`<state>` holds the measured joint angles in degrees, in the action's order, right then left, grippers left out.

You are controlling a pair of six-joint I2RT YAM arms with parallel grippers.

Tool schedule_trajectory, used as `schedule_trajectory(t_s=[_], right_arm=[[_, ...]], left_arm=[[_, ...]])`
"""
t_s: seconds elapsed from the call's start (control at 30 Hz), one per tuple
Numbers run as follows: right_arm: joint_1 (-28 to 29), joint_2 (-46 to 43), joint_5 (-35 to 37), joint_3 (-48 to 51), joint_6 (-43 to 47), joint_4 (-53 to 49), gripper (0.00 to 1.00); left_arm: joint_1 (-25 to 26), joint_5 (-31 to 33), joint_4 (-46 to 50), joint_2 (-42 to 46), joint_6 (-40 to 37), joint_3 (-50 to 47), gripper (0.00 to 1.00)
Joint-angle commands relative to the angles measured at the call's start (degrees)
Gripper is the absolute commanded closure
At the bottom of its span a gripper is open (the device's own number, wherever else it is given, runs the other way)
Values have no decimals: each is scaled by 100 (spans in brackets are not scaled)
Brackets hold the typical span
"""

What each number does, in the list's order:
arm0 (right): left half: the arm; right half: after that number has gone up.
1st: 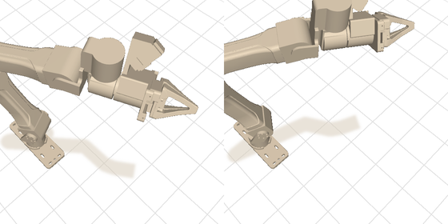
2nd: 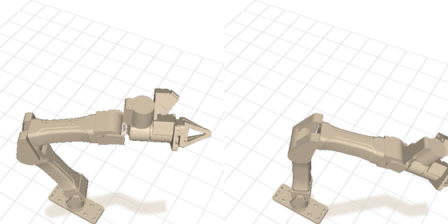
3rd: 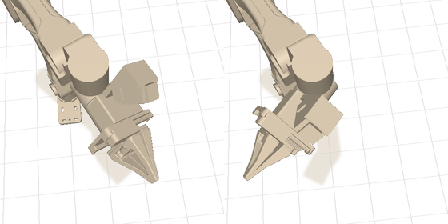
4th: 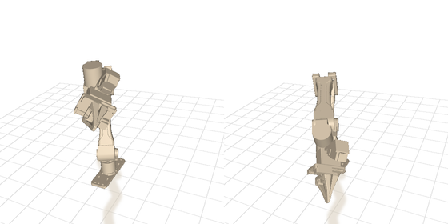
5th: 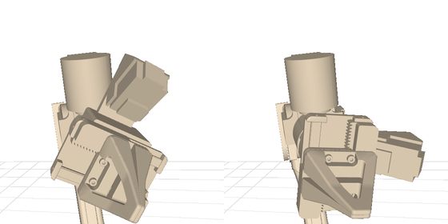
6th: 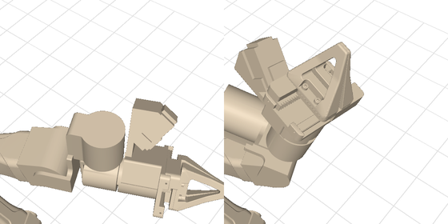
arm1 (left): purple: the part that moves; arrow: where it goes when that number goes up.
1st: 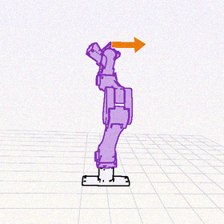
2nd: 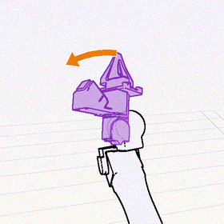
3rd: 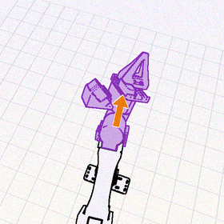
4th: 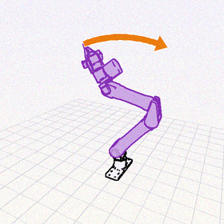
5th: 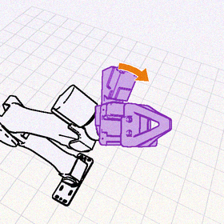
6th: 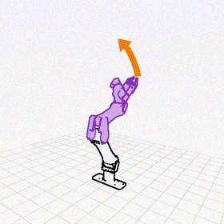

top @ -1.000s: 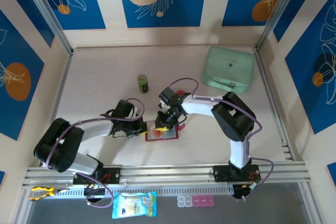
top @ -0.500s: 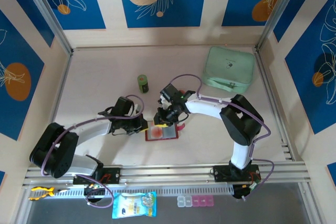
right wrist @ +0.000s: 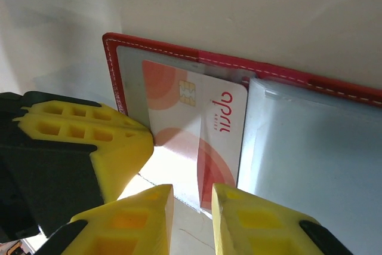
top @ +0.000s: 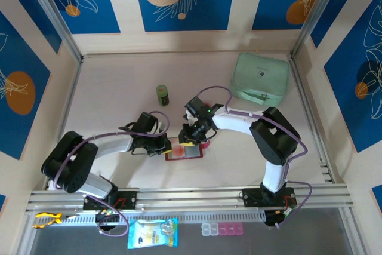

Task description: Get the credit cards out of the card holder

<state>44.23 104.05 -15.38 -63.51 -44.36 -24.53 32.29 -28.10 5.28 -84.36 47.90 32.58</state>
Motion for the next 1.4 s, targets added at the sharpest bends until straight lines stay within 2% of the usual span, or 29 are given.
schedule_trajectory(t_s=[0.0, 0.9, 1.1, 1.37], right_arm=[[-11, 49, -41, 89, 46, -99, 75], [-37, 278, -424, 259, -76, 382, 75], [-37, 376, -187, 208, -4, 171, 75], [-54, 260, -553, 365, -117, 619, 75]], left_arm=[[41, -12, 21, -63, -23, 80, 100], [47, 68, 87, -134, -58, 29, 100], [47, 80, 101, -116, -61, 29, 100], [44, 79, 114, -129, -57, 47, 100]])
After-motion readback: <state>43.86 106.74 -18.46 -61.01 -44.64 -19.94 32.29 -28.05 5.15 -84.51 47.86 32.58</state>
